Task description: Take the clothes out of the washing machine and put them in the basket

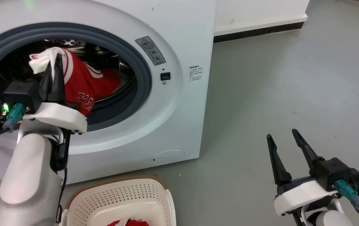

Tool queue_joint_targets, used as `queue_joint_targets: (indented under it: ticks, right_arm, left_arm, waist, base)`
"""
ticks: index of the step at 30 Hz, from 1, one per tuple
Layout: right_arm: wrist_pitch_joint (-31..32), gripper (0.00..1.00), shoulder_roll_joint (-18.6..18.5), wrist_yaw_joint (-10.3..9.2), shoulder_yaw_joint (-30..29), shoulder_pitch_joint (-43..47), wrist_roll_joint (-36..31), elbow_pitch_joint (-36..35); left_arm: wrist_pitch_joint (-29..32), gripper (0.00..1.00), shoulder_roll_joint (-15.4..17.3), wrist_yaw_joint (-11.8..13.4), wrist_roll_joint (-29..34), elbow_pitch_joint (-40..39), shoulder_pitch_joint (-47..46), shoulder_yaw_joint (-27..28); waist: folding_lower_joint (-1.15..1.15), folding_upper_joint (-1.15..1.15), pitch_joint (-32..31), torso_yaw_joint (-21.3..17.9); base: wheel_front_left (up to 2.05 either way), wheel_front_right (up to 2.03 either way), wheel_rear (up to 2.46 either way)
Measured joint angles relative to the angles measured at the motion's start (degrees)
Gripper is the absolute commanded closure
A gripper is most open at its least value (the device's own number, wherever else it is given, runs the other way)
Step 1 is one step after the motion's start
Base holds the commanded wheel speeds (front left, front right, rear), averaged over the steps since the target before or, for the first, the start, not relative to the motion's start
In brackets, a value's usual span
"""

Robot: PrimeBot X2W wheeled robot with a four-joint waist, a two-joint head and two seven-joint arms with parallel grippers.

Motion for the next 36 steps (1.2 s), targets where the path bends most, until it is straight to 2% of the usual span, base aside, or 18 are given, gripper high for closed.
queue_joint_targets:
  ticks: [12, 22, 28, 33, 36]
  right_arm:
    - [0.16, 0.0, -0.01, -0.01, -1.07, 0.09, 0.1, -1.04]
    - [0.13, 0.0, -0.02, -0.01, -1.01, -0.65, 0.1, -1.11]
    - [0.14, 0.0, -0.01, 0.0, -0.43, -1.24, 0.11, -1.03]
    - [-0.13, 0.0, -0.01, -0.01, -0.08, -1.64, 0.37, -0.82]
    - [-0.36, 0.0, -0.01, -0.01, 0.21, -2.42, 0.45, -0.66]
  left_arm:
    - [7.38, 1.0, 0.36, 5.01, 2.22, -31.99, 9.91, -1.53]
    - [11.44, 1.0, -0.68, 7.31, 2.85, -48.04, 16.18, -3.89]
    - [13.84, 1.0, -1.79, 8.99, 0.57, -48.24, 21.82, -4.03]
    - [14.52, 1.0, -3.83, 9.37, -2.89, -41.39, 27.25, -5.04]
    - [14.48, 1.0, -5.2, 8.55, -5.01, -35.56, 29.56, -6.12]
  waist:
    - [0.02, 0.0, 1.62, 2.37]
    - [0.02, 0.0, 3.11, 3.71]
    - [0.02, 0.0, 4.54, 3.86]
    - [0.02, 0.0, 5.93, 3.62]
    - [0.02, 0.0, 6.75, 3.39]
  base:
    - [0.0, 0.0, 0.0]
    - [0.0, 0.0, 0.0]
    - [0.0, 0.0, 0.0]
    - [0.0, 0.0, 0.0]
    - [0.0, 0.0, 0.0]
